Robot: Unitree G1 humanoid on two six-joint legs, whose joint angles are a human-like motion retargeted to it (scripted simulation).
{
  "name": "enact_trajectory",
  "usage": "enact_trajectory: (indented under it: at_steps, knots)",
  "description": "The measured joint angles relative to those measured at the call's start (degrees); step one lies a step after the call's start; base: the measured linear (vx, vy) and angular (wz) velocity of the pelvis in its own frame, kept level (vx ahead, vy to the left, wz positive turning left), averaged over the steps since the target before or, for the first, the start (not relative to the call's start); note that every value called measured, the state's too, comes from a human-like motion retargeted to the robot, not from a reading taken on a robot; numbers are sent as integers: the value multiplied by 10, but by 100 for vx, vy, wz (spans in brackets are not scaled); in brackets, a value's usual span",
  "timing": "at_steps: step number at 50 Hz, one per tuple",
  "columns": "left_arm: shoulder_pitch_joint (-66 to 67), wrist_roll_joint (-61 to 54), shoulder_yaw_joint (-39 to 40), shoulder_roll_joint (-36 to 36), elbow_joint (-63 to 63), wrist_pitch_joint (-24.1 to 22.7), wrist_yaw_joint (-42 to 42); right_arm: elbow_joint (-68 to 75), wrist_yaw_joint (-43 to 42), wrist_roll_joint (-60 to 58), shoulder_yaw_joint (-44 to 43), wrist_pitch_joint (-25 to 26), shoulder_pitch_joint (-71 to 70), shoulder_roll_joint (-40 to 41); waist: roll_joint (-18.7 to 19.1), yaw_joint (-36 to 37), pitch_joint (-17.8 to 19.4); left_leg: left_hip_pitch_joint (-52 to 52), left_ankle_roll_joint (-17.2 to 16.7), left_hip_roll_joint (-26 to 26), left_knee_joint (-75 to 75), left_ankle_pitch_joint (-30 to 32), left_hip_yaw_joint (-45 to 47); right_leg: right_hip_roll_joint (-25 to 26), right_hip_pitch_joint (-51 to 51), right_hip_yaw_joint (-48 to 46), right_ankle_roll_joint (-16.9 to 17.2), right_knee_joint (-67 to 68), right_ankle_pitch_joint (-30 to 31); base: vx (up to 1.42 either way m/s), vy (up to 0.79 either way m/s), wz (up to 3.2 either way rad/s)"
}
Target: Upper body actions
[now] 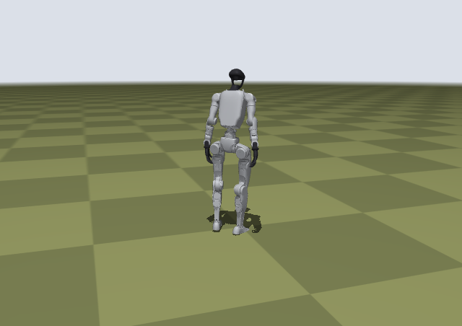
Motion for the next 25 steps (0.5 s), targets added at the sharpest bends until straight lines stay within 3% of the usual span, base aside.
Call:
enact_trajectory:
  at_steps: [3,9,15,20,22,25]
  knots:
    - [12,-21,-2,-17,24,0,31,12,30,-32,-3,12,25,5,18,5,-49,9,-5,2,-23,6,12,-7,-1,-21,11,-18,11,44,-4,-37]
    - [39,-112,15,-77,66,9,46,9,-24,-90,-2,33,31,13,56,-50,-109,11,-7,4,-53,21,-5,20,-1,-10,-7,-18,-9,28,-8,23]
    - [32,-97,-38,-102,101,15,70,-4,-8,-37,1,35,4,9,93,-77,-111,8,-13,16,-44,23,-22,32,12,-29,-16,-23,-19,8,-2,24]
    - [29,-20,-98,-88,112,-23,319,5,19,-11,4,44,-13,13,86,-39,-125,17,-19,10,-48,28,-24,29,22,-35,-24,-26,-22,17,-11,4]
    - [31,-10,-108,-82,109,-19,332,-6,38,-23,10,43,-15,15,80,-21,-131,19,-21,7,-51,30,-23,29,22,-35,-28,-27,-22,7,-13,-1]
    - [27,-16,-103,-78,107,-4,276,-34,69,-49,17,30,-18,18,74,-1,-136,18,-25,7,-51,31,-23,27,21,-35,-31,-27,-23,2,-9,1]
